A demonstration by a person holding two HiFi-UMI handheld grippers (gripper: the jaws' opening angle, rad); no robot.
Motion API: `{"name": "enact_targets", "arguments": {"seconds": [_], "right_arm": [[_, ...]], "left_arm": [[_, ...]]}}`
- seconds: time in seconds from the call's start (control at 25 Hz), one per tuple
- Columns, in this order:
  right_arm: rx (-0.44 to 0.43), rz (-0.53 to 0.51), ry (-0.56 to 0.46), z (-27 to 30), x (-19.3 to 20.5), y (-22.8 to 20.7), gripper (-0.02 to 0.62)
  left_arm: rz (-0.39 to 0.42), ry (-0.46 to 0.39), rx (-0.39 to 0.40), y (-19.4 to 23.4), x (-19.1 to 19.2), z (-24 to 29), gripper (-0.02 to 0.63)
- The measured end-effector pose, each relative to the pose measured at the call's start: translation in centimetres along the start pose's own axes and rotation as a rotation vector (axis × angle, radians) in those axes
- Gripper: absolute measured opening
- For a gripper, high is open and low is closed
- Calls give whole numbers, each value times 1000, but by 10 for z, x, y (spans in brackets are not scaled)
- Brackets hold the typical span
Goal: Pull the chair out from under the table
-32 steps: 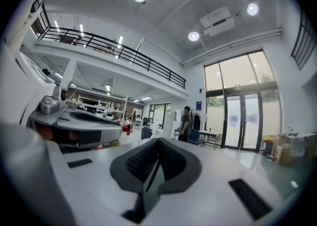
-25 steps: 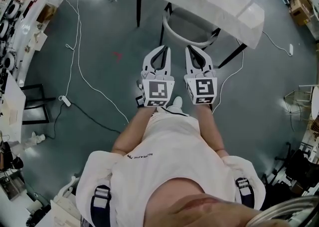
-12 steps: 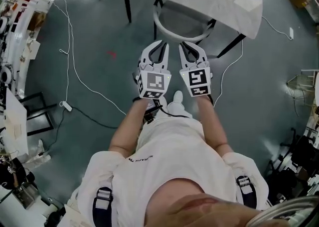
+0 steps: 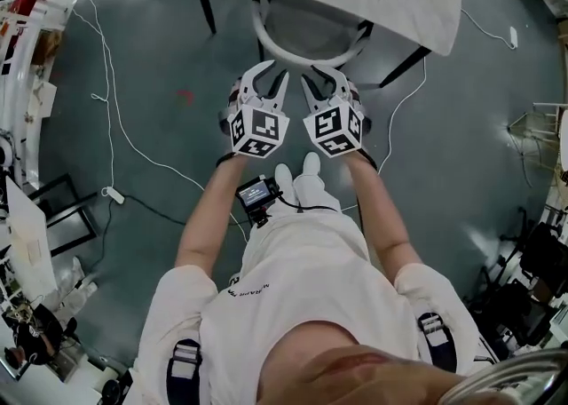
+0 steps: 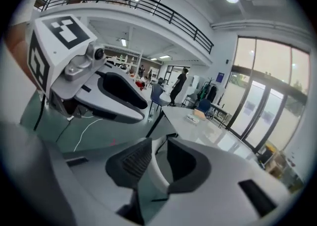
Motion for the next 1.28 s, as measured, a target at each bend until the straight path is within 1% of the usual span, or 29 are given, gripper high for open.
{"name": "enact_targets", "arguments": {"seconds": [0.08,0.16,0.24,0.36,0.52,0.56,0.64,0.72,0.8,0.88,1.0,1.08,1.2,1.28], "right_arm": [[-16,-39,27,10,11,1,94],[-41,-86,55,20,21,3,115],[-59,-142,81,32,31,5,123],[-87,-216,128,47,47,7,132],[-135,-276,174,67,63,10,170],[-145,-293,183,71,66,12,175],[-169,-334,201,79,75,15,196],[-199,-372,228,88,86,19,220],[-225,-397,249,96,98,23,233],[-239,-418,262,103,106,26,233],[-250,-456,280,113,115,29,256],[-258,-474,291,121,122,30,269],[-262,-501,306,133,130,31,278],[-260,-524,315,139,136,32,278]], "left_arm": [[36,31,36,-1,9,14,98],[91,67,64,-1,17,27,103],[151,107,98,-2,27,39,112],[222,161,153,-5,41,54,141],[322,227,212,-8,59,73,160],[362,250,233,-11,65,79,163],[467,309,279,-16,78,89,163],[566,359,317,-19,90,100,186],[628,386,345,-21,98,110,203],[675,400,365,-22,106,118,207],[735,415,386,-22,118,130,229],[782,425,386,-20,126,138,252],[856,438,380,-16,136,149,255],[887,443,381,-15,142,154,255]]}}
Point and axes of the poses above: the fingertips, and each gripper's own axes: z forward along the fingers, y to its left, x out of its underside, the point moved 2 cm from there along -z, backward along the fingers, and after that the axes turned 8 degrees about x, right-handed, at the moved point
